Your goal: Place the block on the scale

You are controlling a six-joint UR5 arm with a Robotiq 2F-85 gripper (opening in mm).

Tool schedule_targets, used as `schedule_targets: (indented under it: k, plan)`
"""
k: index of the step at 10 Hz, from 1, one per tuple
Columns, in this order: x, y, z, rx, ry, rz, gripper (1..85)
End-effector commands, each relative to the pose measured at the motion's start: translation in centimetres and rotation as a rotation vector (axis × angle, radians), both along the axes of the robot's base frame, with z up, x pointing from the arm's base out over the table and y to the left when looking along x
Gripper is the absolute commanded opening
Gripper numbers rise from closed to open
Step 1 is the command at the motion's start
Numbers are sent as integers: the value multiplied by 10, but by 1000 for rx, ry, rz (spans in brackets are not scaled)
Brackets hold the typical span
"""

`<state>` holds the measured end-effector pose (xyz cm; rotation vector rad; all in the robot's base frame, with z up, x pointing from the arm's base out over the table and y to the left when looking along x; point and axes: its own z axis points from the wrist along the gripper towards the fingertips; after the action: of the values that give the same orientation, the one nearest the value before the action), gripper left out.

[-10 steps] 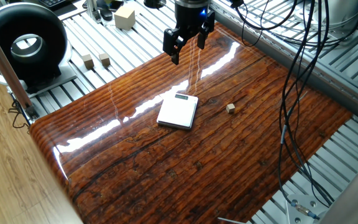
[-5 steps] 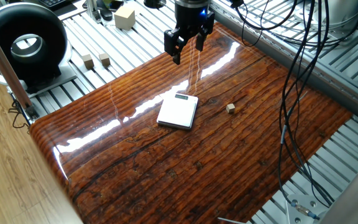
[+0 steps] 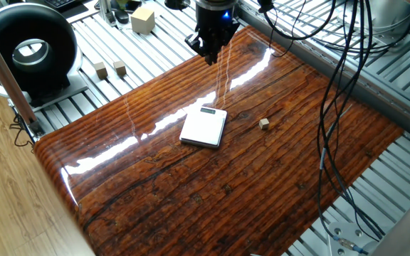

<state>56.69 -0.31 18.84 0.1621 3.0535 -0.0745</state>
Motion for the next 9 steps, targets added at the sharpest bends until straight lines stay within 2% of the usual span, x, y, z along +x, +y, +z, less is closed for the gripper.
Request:
schedule_targets:
  k: [1,2,3,4,6,9]
  plan:
    - [4,-2,-2,-14,-11,6,10]
    - [3,-3,-4,-10,-5,15,10]
    - [4,5,-9,22,-4,21,10]
    - [4,8,-17,27,4,28,10]
    - [7,7,-39,27,8,68,10]
    - [-2,6,-48,17,32,93,10]
